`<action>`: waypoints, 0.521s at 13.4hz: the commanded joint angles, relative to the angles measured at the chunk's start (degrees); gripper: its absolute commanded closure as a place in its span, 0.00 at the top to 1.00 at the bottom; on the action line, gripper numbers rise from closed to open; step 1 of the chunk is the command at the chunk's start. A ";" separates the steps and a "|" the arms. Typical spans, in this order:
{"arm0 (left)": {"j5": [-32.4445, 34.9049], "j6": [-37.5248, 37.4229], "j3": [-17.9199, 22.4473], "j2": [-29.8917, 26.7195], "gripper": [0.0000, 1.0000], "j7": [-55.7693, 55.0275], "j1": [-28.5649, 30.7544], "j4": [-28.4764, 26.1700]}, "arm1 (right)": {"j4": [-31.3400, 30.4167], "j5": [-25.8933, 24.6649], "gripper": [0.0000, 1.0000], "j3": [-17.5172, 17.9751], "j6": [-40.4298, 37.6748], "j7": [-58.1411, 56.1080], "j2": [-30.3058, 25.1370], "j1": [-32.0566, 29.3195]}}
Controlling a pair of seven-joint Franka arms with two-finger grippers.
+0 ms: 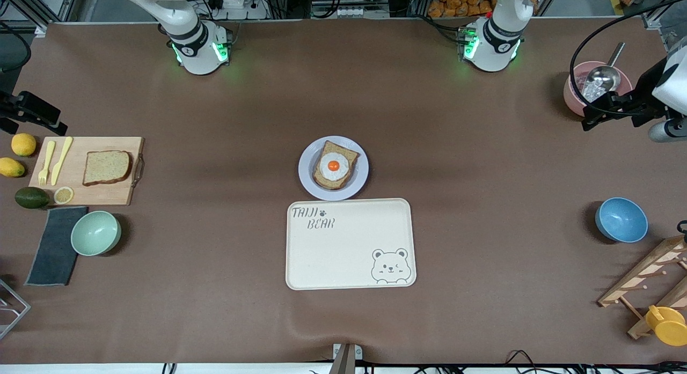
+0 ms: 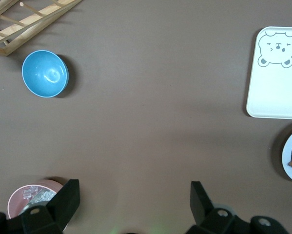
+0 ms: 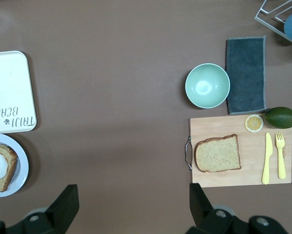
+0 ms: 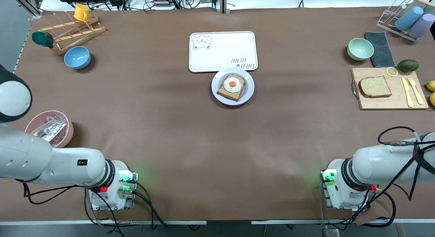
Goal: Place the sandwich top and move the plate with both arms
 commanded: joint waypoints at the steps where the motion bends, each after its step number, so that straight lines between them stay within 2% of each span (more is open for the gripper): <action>1: -0.59 -0.68 -0.15 -0.18 1.00 -0.07 0.34 0.59 | -0.83 -0.36 1.00 -0.52 -0.01 0.11 -0.03 -0.06; 4: -1.46 -0.68 -0.15 -0.18 1.00 -0.07 0.61 0.42 | -1.10 -0.27 1.00 -0.52 0.17 -1.63 0.76 -2.43; 7: -2.17 -0.59 -0.15 -0.09 1.00 -0.25 0.70 0.33 | -3.90 -0.09 1.00 -0.52 1.48 -6.38 1.11 -6.20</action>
